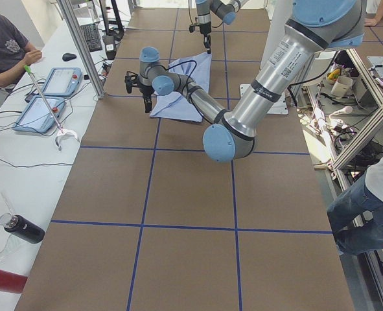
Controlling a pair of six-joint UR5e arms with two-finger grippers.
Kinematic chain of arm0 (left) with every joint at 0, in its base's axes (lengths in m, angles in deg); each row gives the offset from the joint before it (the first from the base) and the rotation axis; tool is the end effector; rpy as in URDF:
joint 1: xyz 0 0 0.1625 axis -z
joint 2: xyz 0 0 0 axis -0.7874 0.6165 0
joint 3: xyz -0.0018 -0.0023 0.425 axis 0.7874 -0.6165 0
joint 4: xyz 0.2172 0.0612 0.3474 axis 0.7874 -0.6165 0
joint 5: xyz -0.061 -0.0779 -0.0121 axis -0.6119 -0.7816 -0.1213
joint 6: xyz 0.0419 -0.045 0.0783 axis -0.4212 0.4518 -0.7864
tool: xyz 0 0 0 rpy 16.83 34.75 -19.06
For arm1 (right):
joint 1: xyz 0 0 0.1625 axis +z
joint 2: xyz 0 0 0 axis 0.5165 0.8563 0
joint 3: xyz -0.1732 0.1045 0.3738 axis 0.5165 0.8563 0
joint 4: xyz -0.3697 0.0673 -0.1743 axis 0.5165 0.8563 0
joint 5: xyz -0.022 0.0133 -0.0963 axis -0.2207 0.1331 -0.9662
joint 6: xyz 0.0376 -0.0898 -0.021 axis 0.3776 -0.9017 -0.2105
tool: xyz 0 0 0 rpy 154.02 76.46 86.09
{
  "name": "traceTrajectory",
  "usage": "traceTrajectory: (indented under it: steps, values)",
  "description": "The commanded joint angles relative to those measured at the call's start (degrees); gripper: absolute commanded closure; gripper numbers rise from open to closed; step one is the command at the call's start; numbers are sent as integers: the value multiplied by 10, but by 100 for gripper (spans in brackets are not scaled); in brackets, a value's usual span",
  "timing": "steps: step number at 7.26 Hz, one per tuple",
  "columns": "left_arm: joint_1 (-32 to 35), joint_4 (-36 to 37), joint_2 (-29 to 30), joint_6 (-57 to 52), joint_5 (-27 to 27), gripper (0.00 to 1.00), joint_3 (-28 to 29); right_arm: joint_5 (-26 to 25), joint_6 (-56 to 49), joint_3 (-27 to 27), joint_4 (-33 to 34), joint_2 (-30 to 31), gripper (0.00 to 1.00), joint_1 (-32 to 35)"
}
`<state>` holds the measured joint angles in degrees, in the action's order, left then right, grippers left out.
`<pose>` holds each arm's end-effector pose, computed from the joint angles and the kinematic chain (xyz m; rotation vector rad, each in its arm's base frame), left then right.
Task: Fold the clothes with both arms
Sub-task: 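Drag the shirt edge with the right gripper, rotating the folded shirt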
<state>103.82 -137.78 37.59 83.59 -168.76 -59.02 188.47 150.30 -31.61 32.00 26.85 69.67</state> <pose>0.3708 -0.6169 0.2671 0.1086 0.9186 -0.3629 -0.3254 -0.3419 0.3590 -0.2823 -1.0262 0.0550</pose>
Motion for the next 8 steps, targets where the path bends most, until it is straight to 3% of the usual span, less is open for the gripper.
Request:
traceTrajectory:
  steps: [1,3,5,6,8]
  values:
    - [-1,-2,-1,23,10,0,-10,47,3,-29,-87,100,100,-41]
    - [-2,-2,-1,24,11,0,-16,94,7,-29,-133,143,100,-95]
    - [-6,-2,-9,24,11,0,-28,124,16,-30,-133,148,100,-141]
    - [-12,-2,-24,24,11,0,-51,124,16,-30,-134,147,2,-146]
    - [-76,-4,-66,24,11,0,-115,124,16,-28,-161,137,0,-112]
